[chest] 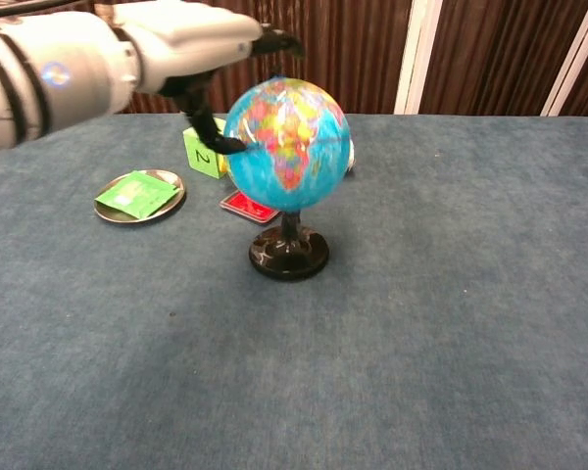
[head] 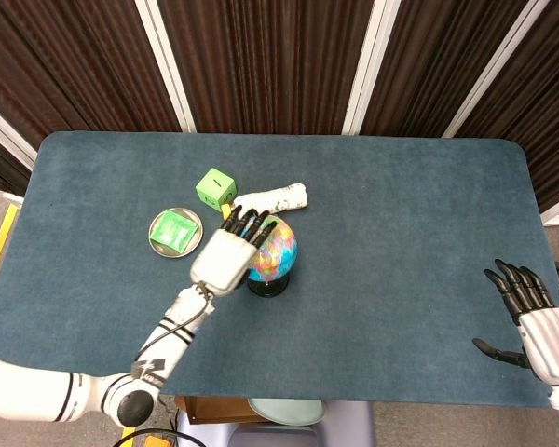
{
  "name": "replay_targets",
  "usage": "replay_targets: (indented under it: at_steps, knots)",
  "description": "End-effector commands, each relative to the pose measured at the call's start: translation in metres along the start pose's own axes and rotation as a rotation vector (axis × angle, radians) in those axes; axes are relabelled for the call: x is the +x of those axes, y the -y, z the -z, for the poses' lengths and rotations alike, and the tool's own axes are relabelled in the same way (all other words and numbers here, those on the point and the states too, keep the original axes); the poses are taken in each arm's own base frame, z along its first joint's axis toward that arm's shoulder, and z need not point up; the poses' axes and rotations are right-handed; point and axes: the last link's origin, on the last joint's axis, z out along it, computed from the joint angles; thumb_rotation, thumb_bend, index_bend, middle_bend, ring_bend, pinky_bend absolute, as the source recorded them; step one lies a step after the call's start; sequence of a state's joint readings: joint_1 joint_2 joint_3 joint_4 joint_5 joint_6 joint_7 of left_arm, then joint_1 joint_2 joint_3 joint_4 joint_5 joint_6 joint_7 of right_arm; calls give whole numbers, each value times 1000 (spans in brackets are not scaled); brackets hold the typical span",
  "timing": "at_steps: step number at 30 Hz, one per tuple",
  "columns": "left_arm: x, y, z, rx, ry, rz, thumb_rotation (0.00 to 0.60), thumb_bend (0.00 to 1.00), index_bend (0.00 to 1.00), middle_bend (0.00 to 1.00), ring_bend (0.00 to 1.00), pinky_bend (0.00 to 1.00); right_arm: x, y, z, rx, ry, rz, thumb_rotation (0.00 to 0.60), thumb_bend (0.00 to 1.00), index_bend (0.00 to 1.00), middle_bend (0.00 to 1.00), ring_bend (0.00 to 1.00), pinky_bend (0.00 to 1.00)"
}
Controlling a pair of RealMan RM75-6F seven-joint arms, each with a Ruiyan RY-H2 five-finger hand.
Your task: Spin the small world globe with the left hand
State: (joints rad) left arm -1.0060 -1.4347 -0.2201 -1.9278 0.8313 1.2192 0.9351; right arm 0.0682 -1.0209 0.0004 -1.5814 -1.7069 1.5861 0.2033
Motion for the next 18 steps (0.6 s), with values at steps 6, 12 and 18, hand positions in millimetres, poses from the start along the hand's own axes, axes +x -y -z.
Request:
replay_targets:
  at_steps: [6, 12, 18]
  knots:
    - [3, 19, 33, -1, -17, 78, 600, 298, 0, 0, 0, 0, 0, 4, -2, 21, 1, 0, 600, 163, 0, 66, 0, 0]
    - [13, -4, 28, -86, -53, 125, 600, 297, 0, 0, 0, 0, 0, 5, -2, 23, 0, 1, 600, 163, 0, 66, 0, 0]
    - [19, -38, 2, -143, -53, 136, 600, 295, 0, 0, 0, 0, 2, 2, 2, 7, -7, 4, 600, 163, 0, 66, 0, 0]
